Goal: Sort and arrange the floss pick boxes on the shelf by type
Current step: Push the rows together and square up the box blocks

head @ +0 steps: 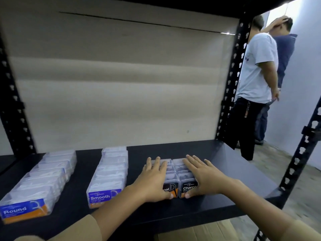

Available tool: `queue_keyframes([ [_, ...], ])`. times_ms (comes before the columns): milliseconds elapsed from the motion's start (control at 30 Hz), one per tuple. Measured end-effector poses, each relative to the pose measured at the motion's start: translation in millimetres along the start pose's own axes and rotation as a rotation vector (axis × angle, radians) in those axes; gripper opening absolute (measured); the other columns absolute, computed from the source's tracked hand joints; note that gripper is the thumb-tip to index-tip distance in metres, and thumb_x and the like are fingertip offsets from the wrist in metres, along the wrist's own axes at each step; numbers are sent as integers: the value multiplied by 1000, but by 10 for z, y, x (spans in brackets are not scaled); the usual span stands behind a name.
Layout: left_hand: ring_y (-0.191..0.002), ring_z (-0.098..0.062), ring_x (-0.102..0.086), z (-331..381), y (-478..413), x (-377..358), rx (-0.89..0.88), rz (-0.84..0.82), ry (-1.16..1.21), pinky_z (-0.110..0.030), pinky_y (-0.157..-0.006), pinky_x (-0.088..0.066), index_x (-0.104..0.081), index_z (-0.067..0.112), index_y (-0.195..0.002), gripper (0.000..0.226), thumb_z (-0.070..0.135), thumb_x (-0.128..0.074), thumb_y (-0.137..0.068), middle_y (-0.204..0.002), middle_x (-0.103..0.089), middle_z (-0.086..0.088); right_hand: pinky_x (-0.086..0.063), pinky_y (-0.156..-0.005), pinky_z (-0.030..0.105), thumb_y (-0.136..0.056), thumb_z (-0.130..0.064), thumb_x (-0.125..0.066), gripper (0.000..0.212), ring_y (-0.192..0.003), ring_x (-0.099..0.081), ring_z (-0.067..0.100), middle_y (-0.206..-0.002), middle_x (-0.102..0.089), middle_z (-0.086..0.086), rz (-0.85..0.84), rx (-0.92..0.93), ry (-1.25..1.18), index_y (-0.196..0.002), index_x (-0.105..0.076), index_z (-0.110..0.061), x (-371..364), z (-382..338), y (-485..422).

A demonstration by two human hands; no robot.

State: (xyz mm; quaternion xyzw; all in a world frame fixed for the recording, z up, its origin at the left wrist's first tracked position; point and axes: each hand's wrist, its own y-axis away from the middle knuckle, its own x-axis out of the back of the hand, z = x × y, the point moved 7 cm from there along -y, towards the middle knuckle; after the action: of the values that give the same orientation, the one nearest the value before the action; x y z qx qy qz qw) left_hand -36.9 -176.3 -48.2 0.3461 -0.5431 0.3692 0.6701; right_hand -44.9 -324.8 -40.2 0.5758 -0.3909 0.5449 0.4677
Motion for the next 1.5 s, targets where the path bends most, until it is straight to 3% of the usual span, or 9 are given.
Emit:
queue_keyframes([
  [100,-143,-35,22,90,-63,-11,-17,1,11,-46,-119,-1,10,14,-149,107,55,-61,-80,-158,19,-10,4,-118,43,-71,-68,-59,114,-146,12,19,-159,14,0,15,-15,-1,-148,11,-22,-2,108,-1],
  [733,-143,-41,18,889,-740,-91,-94,-8,-3,-50,-118,1,6,11,-150,105,51,-62,-81,-157,15,-17,1,-118,45,-71,-67,-62,115,-146,12,18,-159,13,-1,5,-125,-12,-148,12,-23,-33,1084,176],
  [1233,-143,-43,15,1001,-805,-106,-105,8,-35,-51,-118,0,5,11,-149,102,50,-61,-82,-157,14,-19,2,-119,45,-70,-68,-61,117,-146,12,18,-159,13,-1,-37,-134,-17,-148,13,-22,-20,1178,204],
  [1367,-143,-44,15,1025,-803,-117,-92,23,-26,-51,-118,0,4,10,-149,101,49,-61,-82,-157,13,-20,3,-118,44,-41,-88,-34,134,-146,12,16,-159,14,-2,-63,-129,1,-147,14,-22,-32,1203,218],
  [1500,-142,-44,14,1047,-813,-115,-80,7,-27,-52,-118,0,5,11,-149,102,49,-62,-82,-157,13,-20,4,-118,43,-34,-91,-26,138,-145,15,14,-158,15,-3,-65,-119,3,-147,15,-23,-53,1252,199],
])
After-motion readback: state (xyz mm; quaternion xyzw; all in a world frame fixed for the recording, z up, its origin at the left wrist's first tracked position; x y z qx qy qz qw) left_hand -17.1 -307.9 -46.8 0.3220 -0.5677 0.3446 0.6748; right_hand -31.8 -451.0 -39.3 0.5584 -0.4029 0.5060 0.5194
